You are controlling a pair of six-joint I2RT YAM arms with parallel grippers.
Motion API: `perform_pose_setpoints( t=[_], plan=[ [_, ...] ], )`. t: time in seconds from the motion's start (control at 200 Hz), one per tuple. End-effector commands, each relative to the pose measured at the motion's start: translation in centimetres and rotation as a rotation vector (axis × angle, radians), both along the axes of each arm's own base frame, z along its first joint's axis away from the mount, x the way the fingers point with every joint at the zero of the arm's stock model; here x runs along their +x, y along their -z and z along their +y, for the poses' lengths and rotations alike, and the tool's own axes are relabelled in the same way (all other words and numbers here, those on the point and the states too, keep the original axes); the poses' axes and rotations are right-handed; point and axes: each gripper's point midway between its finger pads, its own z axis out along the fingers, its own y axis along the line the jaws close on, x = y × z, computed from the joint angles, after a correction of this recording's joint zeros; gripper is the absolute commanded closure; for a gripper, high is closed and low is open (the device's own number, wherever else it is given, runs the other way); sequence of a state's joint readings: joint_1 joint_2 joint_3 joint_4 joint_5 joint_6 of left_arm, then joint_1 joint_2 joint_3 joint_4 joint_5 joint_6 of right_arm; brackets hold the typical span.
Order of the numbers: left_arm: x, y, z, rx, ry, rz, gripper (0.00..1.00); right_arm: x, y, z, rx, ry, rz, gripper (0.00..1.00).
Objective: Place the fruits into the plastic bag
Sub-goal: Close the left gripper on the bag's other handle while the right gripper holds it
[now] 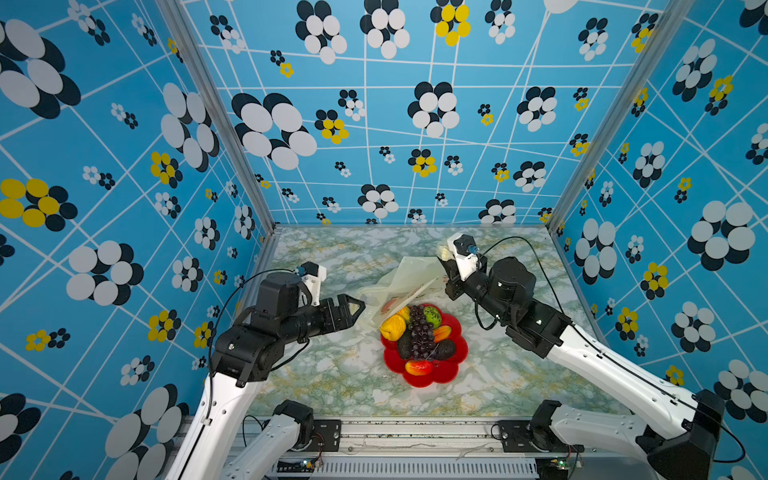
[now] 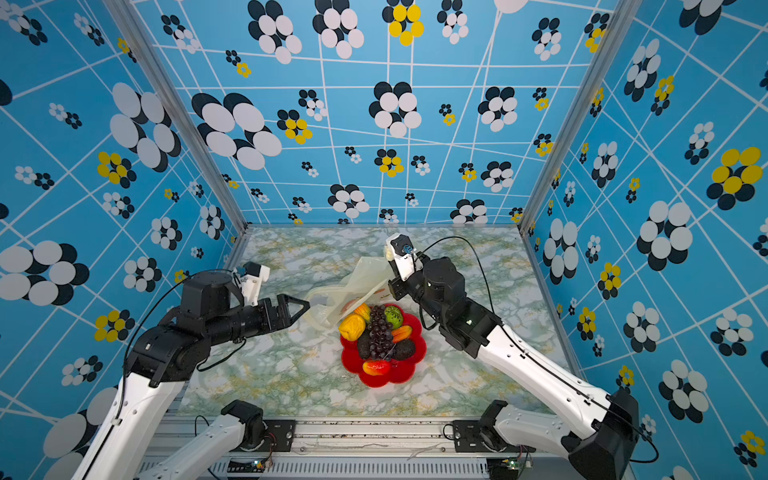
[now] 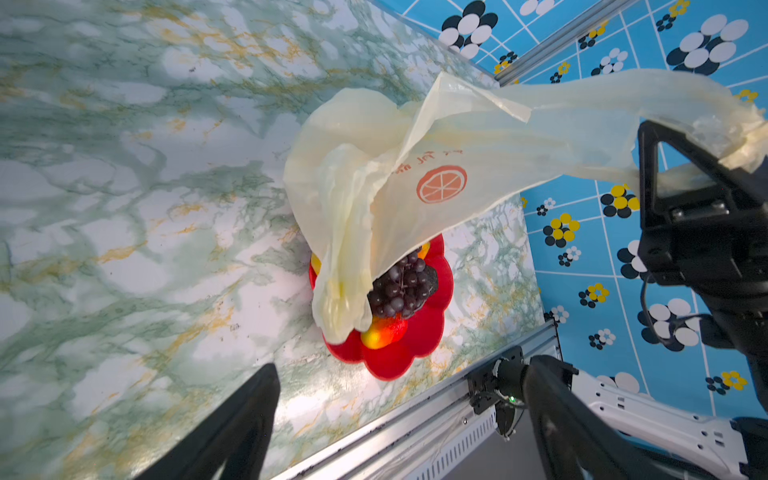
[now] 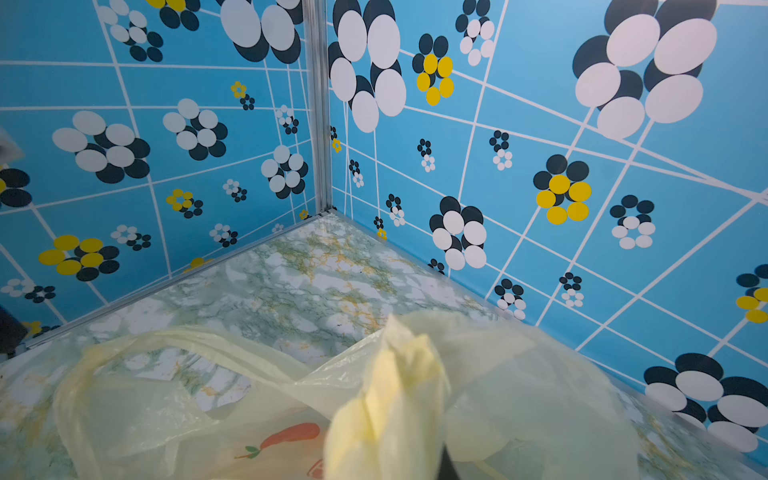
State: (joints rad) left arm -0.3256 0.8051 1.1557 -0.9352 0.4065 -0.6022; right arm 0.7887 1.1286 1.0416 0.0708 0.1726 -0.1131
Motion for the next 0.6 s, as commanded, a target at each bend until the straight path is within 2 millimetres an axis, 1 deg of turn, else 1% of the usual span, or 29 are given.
perform_pose_setpoints(
  t=[0.0, 0.08, 0.205, 0.35, 0.405, 0.44, 0.505, 0.52, 0.555, 0.595],
  plan=[
    [-0.9, 3.6, -0.2, 0.056, 0.008, 0.127, 0.08, -0.7, 0.0, -0.2, 0.038, -0.014, 0.015, 1.00],
    [-0.4, 4.3, -0.6, 0.083, 0.016, 0.133, 0.09, -0.9, 0.1, -0.4, 0.039, -0.016, 0.022, 1.00],
    [1.3, 4.8, -1.6, 0.093, 0.029, 0.126, 0.10, -1.4, 0.3, -0.8, 0.052, -0.016, 0.034, 1.00],
    [3.1, 5.2, -2.7, 0.099, 0.033, 0.117, 0.18, -1.7, 0.8, -1.0, 0.062, -0.019, 0.057, 1.00],
    [3.6, 5.5, -3.1, 0.103, 0.041, 0.124, 0.29, -1.8, 1.0, -1.1, 0.062, -0.019, 0.066, 1.00],
    [3.8, 5.7, -3.3, 0.110, 0.045, 0.130, 0.40, -1.8, 1.0, -1.1, 0.064, -0.018, 0.067, 1.00],
    [4.2, 5.9, -3.3, 0.124, 0.041, 0.128, 0.55, -1.7, 1.2, -1.2, 0.058, -0.008, 0.068, 1.00],
    [4.3, 5.9, -3.3, 0.129, 0.040, 0.126, 0.62, -1.6, 1.3, -1.2, 0.056, -0.005, 0.068, 1.00],
    [4.6, 5.8, -3.1, 0.141, 0.034, 0.118, 0.75, -1.3, 1.5, -1.2, 0.047, 0.008, 0.065, 1.00],
    [5.2, 5.7, -2.9, 0.160, 0.022, 0.104, 0.86, -0.8, 1.6, -1.3, 0.033, 0.031, 0.055, 1.00]
  ],
)
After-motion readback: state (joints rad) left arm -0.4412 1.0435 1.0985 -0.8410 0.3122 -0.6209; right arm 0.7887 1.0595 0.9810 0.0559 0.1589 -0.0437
